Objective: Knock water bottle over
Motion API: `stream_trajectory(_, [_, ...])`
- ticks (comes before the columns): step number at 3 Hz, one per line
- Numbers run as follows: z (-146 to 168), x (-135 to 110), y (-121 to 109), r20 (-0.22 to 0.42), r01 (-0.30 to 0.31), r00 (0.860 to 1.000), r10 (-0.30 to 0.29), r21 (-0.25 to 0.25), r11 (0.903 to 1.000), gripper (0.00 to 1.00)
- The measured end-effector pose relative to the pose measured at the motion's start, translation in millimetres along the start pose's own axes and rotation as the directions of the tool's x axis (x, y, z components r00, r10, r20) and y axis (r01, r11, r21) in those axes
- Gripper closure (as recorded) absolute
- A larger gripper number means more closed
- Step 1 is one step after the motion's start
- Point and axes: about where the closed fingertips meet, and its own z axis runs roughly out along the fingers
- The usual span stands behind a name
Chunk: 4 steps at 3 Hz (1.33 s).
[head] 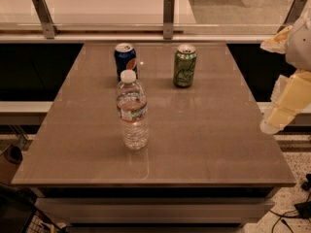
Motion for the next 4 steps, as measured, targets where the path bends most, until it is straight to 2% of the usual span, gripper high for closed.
stream_trajectory(1, [13,-16,2,0.147,-0.004,0.989,0.004,-0.006,1.0,0.0])
stream_trajectory(2, [26,-33,4,0.285,-0.003,0.959,0.01,-0.023,0.9997,0.0])
stream_trajectory(3, [38,-57,4,0.395,0.017,0.919,0.002,-0.044,0.9989,0.0])
stream_trajectory(4, [51,-79,6,0.497,0.023,0.868,0.015,-0.071,0.9972,0.0])
